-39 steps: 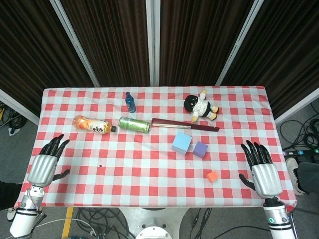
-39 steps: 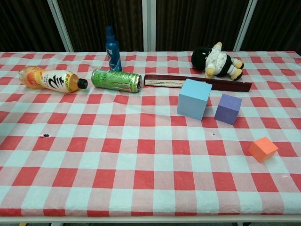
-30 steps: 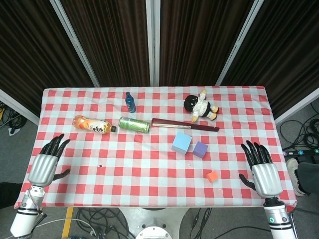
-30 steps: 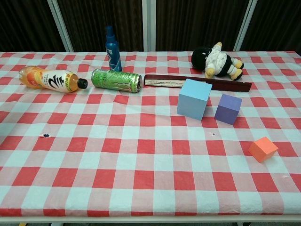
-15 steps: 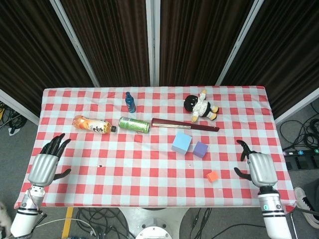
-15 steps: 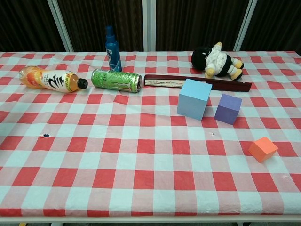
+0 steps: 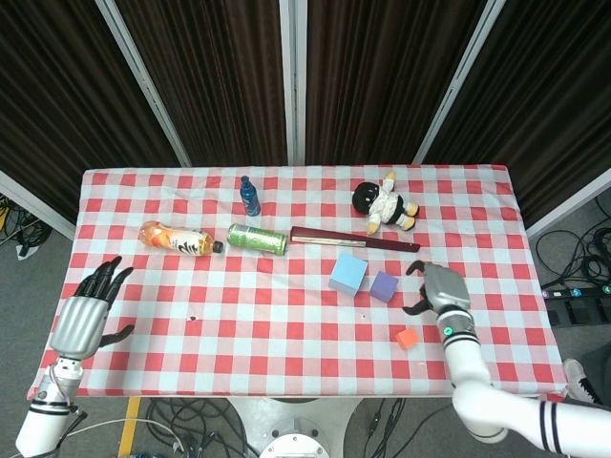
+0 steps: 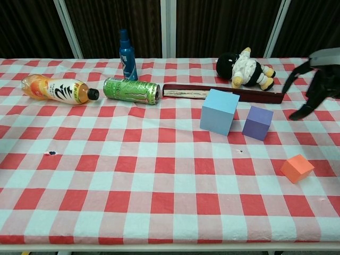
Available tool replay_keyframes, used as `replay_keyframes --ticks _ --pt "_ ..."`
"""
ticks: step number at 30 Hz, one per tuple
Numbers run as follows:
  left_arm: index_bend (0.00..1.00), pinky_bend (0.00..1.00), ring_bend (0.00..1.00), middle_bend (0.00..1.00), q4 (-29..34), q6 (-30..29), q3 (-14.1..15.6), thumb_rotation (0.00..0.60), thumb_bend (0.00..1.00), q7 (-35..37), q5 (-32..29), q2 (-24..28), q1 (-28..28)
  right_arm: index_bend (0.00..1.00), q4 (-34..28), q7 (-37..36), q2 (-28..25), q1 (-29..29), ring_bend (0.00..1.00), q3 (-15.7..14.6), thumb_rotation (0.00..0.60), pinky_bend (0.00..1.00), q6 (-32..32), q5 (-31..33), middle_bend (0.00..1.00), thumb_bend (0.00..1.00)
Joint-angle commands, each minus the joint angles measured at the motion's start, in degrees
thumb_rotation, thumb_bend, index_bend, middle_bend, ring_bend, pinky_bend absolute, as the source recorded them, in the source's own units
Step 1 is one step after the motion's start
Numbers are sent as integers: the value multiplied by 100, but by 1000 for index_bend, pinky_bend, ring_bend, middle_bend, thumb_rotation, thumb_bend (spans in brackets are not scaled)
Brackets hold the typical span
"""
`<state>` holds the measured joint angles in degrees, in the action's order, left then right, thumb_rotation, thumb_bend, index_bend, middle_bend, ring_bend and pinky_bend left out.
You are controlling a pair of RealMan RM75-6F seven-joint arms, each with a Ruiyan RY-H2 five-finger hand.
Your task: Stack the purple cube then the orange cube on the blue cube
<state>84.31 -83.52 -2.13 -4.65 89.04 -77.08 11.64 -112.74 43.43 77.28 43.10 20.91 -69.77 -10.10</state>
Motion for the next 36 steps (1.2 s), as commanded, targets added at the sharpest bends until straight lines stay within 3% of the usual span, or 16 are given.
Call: replay_keyframes --ticks 1,7,13,36 --pt "160 210 82 109 21 -12 -9 600 0 19 -3 11 -2 335 368 462 561 665 1000 370 600 991 -405 845 1000 23" --pt "160 210 82 109 47 -24 -29 600 0 150 -32 64 -14 330 795 744 932 1009 1000 326 600 999 -869 1245 1000 38" --pt "160 210 82 109 75 -38 -34 600 0 235 -33 108 -23 317 1043 1022 1068 1105 1000 125 600 999 -1206 1212 1000 73" --pt "160 210 82 109 60 17 -25 600 0 294 -87 165 -39 316 1936 1359 1783 1180 1000 142 600 999 -973 1194 1000 83"
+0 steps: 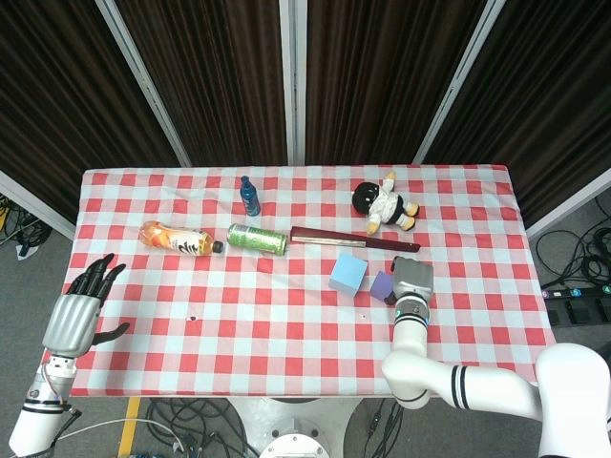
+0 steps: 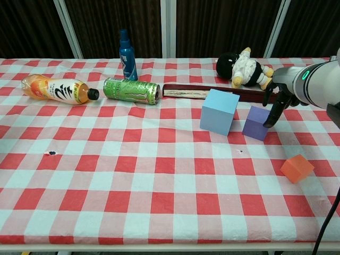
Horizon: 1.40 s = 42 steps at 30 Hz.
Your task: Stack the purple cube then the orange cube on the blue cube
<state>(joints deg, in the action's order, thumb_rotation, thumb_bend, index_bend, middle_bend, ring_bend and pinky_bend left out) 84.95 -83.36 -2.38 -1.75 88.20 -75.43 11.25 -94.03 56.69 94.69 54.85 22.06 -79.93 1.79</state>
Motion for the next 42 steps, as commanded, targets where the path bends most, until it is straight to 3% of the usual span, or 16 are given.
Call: replay_keyframes --ticks 1,6,17,23,28,35,42 --pt "160 210 82 109 -7 2 -1 600 0 7 -4 -1 -1 315 99 45 60 9 1000 39 600 999 61 6 1000 83" --pt "160 210 82 109 -49 29 -12 600 0 41 -38 -8 4 322 255 98 183 21 1000 83 600 999 149 4 1000 85" --pt "160 210 82 109 -146 82 -31 600 0 100 -106 -44 10 462 345 150 277 -15 1000 184 600 1000 160 -46 1000 110" --pt "160 210 82 109 -185 102 -40 600 0 128 -130 -59 14 487 324 156 210 -72 1000 261 600 1000 202 -49 1000 127" --pt "160 210 82 109 -198 93 -50 600 0 154 -141 -58 10 491 -121 192 -131 -98 1000 460 600 1000 34 -100 1000 139" --pt "160 210 82 109 -192 108 -36 600 0 134 -117 -78 21 491 -1249 424 -863 -33 1000 883 600 1000 -530 -22 1000 143" --pt "160 210 82 109 -174 111 -19 600 0 101 -98 -80 22 493 -1482 471 -874 237 1000 1117 600 1000 -669 198 1000 143"
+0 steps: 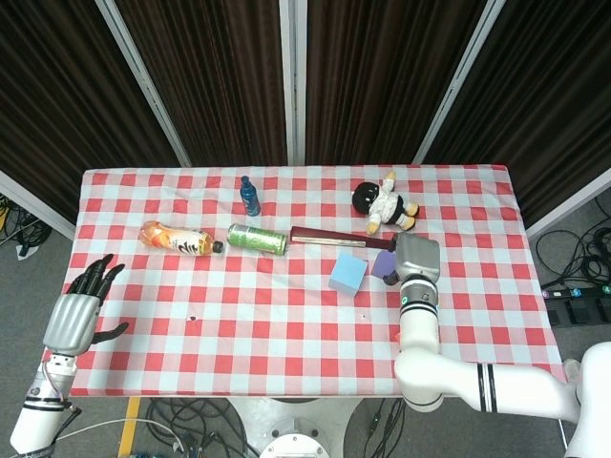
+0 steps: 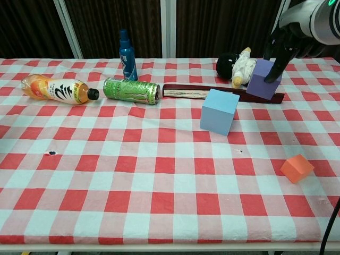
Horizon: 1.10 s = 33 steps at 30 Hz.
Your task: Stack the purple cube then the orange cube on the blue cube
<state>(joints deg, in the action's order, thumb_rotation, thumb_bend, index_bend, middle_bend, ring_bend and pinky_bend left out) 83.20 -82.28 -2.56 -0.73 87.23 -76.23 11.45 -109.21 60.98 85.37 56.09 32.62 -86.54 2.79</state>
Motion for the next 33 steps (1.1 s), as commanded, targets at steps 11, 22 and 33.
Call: replay_keyframes --ticks 11,22,33 --pt "160 210 82 109 -19 17 -18 600 0 62 -32 15 5 493 794 159 615 647 1000 123 600 1000 140 504 1000 146" --pt "160 210 82 109 -22 26 -16 600 0 164 -33 38 5 493 1106 118 878 827 1000 151 600 1000 71 533 1000 147" --pt "160 210 82 109 -34 35 -25 600 0 276 -44 68 7 495 1441 140 1089 944 1000 264 600 1000 54 598 1000 146"
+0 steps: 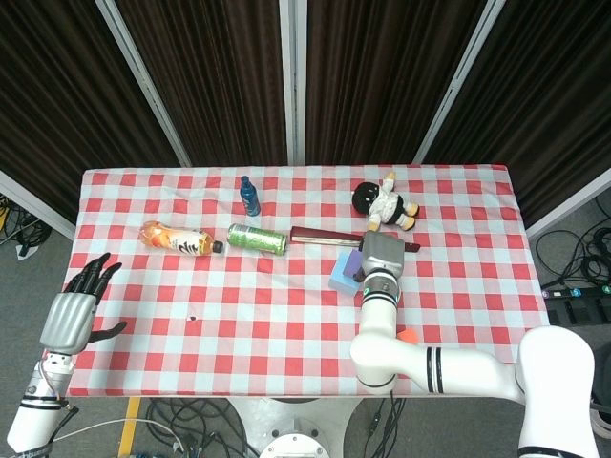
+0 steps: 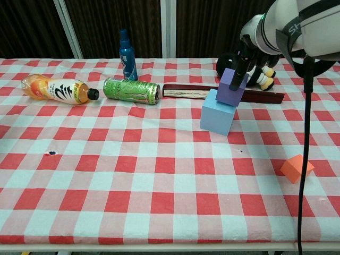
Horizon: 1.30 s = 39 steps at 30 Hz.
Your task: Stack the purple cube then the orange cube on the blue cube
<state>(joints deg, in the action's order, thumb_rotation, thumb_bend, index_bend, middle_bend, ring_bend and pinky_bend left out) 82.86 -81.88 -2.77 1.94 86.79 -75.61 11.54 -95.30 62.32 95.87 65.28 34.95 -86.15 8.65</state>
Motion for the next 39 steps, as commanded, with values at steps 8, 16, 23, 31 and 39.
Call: replay_keyframes --ticks 8,16,23,31,39 --pt "160 210 82 109 49 38 -34 600 0 -19 -76 8 8 497 65 35 129 54 1000 66 600 1000 -63 12 1000 146" --pt "160 210 82 109 72 71 -42 600 0 0 -111 17 13 500 30 12 159 10 1000 227 600 1000 -178 160 1000 146" --pt "160 210 82 109 103 68 -56 600 0 15 -123 38 14 503 137 113 264 121 1000 244 600 1000 -209 105 1000 146" --pt "160 210 82 109 94 92 -75 600 0 15 -157 16 26 503 331 168 388 155 1000 283 600 1000 -179 134 1000 146" --pt "160 210 82 109 100 103 -76 600 0 18 -163 12 32 506 380 228 422 128 1000 313 600 1000 -126 140 1000 146"
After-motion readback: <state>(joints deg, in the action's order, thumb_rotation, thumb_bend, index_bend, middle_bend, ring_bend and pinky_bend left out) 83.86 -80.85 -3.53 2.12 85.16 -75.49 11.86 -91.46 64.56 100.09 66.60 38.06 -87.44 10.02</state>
